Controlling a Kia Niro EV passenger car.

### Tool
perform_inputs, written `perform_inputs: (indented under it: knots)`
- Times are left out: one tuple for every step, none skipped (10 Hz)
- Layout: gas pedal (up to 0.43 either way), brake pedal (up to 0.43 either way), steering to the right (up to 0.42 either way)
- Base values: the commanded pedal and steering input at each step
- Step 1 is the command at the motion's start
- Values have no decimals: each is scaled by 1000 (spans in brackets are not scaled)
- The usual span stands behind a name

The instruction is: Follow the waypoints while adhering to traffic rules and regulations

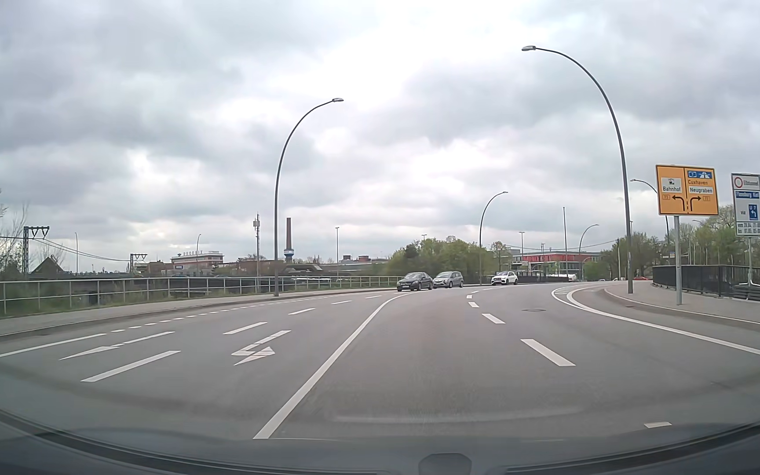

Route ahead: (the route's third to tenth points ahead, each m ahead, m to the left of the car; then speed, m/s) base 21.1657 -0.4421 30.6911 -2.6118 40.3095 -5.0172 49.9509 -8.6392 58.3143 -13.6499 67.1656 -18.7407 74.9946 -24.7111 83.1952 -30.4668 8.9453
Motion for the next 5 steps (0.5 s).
perform_inputs:
  knots:
    - [209, 0, 7]
    - [209, 0, 8]
    - [209, 0, 9]
    - [209, 6, 9]
    - [209, 6, 9]
